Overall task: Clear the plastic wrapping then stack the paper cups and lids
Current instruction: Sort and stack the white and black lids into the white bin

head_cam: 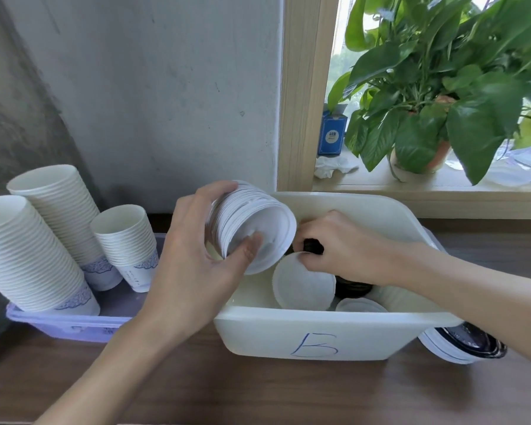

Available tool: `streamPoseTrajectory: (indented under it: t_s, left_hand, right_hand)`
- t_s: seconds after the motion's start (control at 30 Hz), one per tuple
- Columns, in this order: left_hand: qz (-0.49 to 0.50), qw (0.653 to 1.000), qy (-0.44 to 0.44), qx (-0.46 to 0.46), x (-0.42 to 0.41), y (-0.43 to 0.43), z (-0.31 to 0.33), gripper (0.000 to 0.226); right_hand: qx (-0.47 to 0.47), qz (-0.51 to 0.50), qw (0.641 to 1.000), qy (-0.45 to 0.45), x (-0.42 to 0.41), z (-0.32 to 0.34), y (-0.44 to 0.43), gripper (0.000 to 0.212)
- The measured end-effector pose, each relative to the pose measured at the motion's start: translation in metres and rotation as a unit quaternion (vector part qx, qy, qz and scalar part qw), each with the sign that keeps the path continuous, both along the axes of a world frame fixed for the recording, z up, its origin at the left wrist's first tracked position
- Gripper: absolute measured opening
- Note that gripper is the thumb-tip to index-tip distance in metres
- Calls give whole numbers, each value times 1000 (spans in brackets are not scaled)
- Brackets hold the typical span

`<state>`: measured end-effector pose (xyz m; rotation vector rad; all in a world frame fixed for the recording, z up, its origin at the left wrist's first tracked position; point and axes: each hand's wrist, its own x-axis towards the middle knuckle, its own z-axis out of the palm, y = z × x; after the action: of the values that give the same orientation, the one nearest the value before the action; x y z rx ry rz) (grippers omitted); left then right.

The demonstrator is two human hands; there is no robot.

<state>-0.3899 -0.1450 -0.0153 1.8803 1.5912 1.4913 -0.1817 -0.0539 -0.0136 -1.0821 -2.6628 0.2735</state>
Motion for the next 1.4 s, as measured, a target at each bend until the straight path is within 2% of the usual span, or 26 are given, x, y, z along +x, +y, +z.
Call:
streamPoseTrajectory:
  t_s: [0.1,0.27,0.4,0.5,0.77,1.0,1.17,1.3,1.4]
  left_hand:
    - [9,1000,1,2,1,1,1,54]
    - [15,1000,20,-3,4,1,5,53]
    - [16,999,28,-9,7,0,8,53]
    - [25,999,43,-17,9,0,10,54]
    - [44,997,45,-43,24,4,18,55]
    - [54,996,51,-55,27,1,18,54]
    - [54,995,44,-65,26,1,18,54]
    - [58,995,48,-69,27,1,18,54]
    - [58,994,49,-74,26,1,18,54]
  right_hand:
    - [31,-24,998,51,12,15,-5,7]
    - [105,-47,984,137,44,47,-20,20]
    - [145,-85,961,220,71,71,-36,16]
    - [163,-127,947,245,99,79,-48,10]
    - [153,-250,920,260,171,51,-76,11]
    - [37,-288,932,216,194,-6,-80,13]
    - [-18,-295,925,240,181,-35,-67,12]
    - [-69,-304,927,210,177,-50,-56,12]
    - [-79,-307,923,219,175,-49,-54,11]
